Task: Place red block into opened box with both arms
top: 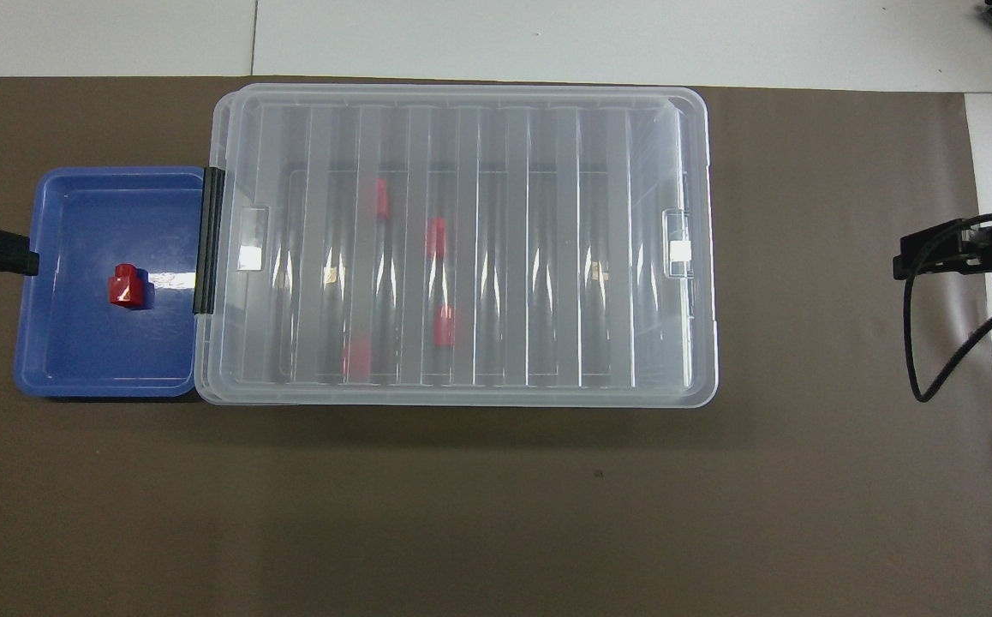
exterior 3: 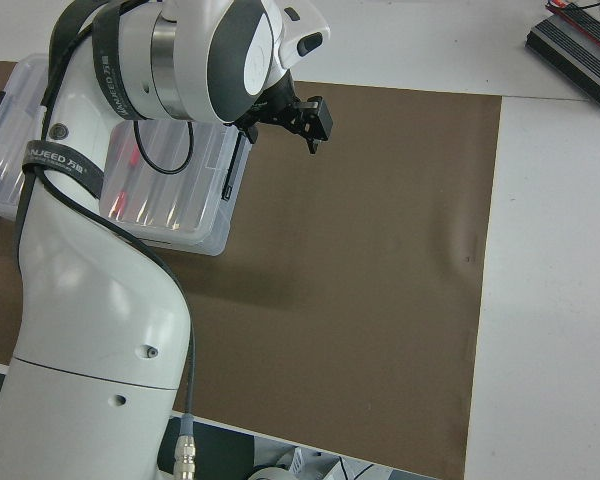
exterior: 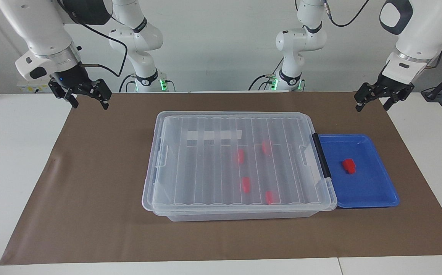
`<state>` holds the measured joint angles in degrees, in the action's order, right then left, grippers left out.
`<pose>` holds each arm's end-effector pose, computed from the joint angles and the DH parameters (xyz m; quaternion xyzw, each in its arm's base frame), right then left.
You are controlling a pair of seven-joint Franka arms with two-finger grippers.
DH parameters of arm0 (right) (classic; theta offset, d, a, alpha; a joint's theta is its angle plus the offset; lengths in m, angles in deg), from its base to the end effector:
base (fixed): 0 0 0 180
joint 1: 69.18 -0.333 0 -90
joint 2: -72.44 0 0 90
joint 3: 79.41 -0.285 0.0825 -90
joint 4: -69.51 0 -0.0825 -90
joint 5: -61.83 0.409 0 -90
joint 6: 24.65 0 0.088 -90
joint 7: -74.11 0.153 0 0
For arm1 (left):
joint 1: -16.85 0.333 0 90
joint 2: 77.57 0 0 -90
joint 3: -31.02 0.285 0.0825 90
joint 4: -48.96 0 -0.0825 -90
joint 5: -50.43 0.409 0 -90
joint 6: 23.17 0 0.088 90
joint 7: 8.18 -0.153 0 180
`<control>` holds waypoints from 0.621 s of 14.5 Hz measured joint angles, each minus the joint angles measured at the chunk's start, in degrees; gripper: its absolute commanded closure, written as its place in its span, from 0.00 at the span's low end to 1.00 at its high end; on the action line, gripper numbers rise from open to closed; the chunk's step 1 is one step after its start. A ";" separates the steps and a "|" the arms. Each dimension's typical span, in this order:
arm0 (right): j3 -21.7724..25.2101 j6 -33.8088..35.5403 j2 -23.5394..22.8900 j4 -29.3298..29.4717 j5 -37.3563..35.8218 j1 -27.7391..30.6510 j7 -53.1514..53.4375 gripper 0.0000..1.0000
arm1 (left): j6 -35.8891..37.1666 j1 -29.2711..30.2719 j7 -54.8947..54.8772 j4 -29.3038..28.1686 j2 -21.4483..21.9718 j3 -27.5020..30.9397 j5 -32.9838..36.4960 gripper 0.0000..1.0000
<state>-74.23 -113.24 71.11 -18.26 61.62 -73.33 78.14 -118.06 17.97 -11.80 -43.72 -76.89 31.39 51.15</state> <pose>0.5833 -0.0106 0.5512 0.9990 -0.0442 -0.0043 0.0030 0.5861 0.0171 0.5388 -0.9995 0.0190 -0.0249 0.0074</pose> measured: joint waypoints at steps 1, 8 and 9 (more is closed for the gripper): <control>0.00 0.00 0.00 0.00 0.00 0.00 0.00 0.00 | 0.00 0.00 0.00 0.00 0.00 0.00 0.00 0.00; -0.36 -4.49 0.03 -1.76 0.09 -0.40 0.00 0.00 | 0.00 0.00 0.00 0.00 0.00 0.00 0.00 0.00; -0.53 -6.99 0.02 -3.33 0.16 -0.95 0.01 0.00 | 0.00 0.00 0.00 0.00 0.00 0.00 0.00 0.00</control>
<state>-74.76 -120.23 71.13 -21.59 61.78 -74.28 78.15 -118.06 17.97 -11.80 -43.72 -76.89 31.39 51.15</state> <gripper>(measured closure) 0.000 0.000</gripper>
